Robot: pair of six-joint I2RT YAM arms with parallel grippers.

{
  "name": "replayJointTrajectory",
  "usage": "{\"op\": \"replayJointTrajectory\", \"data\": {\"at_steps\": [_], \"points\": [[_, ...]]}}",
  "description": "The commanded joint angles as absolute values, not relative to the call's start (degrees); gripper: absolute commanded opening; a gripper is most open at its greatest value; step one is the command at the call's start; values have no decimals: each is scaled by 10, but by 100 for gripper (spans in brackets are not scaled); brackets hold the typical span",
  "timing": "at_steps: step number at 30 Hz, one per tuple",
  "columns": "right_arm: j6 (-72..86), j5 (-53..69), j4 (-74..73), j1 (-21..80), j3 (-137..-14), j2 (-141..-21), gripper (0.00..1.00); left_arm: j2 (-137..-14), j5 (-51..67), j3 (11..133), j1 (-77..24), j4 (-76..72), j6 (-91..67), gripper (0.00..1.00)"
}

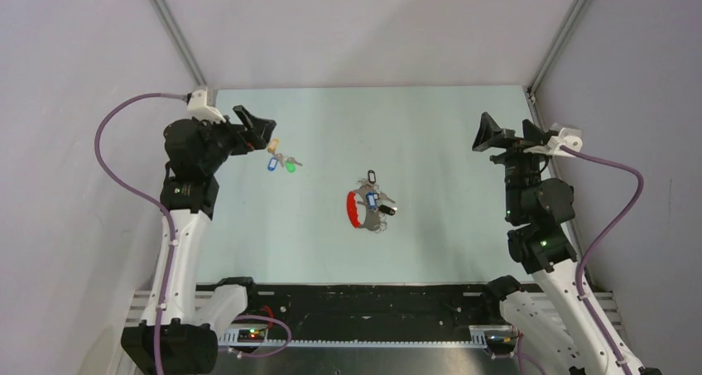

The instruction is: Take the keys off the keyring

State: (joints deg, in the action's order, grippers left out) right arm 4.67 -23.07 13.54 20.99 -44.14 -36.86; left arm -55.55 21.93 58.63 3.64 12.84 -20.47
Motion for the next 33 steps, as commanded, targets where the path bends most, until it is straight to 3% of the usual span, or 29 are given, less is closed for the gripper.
{"op": "replayJointTrajectory", "data": {"at_steps": [1,10,15,22,24,28,33], "points": [[34,-236,141,208,-439,-361,99,-535,206,575,40,102,-212,100],[66,-245,181,208,-429,-407,99,-577,209,574,47,98,-259,100],[56,-138,157,211,-444,-495,99,-593,224,571,47,103,-249,100],[-10,35,-79,234,-571,-674,99,-570,213,550,28,107,-246,100],[-13,76,-128,241,-603,-715,94,-560,204,544,17,119,-246,100],[-31,117,-178,279,-630,-769,82,-512,140,514,-30,172,-248,100],[-81,115,-230,341,-649,-832,81,-466,36,463,-140,187,-260,100]]}}
